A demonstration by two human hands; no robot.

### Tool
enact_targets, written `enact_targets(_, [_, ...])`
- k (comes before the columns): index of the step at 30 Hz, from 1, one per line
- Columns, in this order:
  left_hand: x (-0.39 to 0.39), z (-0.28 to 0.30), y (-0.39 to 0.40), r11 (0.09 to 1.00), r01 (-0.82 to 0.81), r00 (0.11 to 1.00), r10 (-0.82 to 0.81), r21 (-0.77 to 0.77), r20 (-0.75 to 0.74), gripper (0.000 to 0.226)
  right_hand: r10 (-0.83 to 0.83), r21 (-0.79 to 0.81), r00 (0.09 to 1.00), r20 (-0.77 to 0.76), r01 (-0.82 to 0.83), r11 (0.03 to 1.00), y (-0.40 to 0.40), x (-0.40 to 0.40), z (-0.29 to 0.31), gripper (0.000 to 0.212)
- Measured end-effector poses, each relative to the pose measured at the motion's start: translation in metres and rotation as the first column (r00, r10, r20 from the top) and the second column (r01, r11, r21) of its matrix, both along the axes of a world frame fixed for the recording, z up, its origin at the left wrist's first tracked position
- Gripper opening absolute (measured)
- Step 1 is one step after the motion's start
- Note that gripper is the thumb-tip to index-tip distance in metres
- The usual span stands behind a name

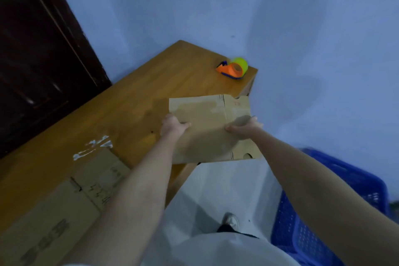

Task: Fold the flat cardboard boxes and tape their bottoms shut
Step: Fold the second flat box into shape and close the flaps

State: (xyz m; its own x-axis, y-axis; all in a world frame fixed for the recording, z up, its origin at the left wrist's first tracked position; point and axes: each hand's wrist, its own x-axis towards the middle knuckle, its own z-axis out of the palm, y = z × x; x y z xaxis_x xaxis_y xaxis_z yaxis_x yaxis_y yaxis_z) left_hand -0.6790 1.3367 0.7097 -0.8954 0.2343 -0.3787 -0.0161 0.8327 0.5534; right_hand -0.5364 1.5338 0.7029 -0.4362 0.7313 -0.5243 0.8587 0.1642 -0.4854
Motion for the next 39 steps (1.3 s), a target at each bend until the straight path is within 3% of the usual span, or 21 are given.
enact_targets(12, [-0.029, -0.016, 0.085, 0.989, -0.109, 0.994, 0.108, -0.104, -0.011, 0.085, 0.168, -0.03, 0.985, -0.048, -0.169, 0.985, 0.102, -0.063, -0.006, 0.127])
enact_targets(21, [-0.115, -0.022, 0.094, 0.97, -0.18, 0.983, 0.185, -0.166, 0.013, 0.08, 0.258, -0.096, 0.966, -0.002, -0.257, 0.962, 0.116, -0.148, -0.017, 0.123])
enact_targets(29, [-0.198, -0.026, 0.103, 0.974, -0.185, 0.974, 0.199, -0.127, 0.108, 0.08, 0.27, -0.204, 0.963, -0.019, -0.268, 0.942, 0.13, -0.221, -0.021, 0.123])
enact_targets(39, [-0.232, -0.03, 0.104, 0.932, -0.322, 0.94, 0.336, -0.165, 0.061, 0.079, 0.453, -0.158, 0.891, -0.006, -0.448, 0.88, 0.147, -0.298, -0.012, 0.124])
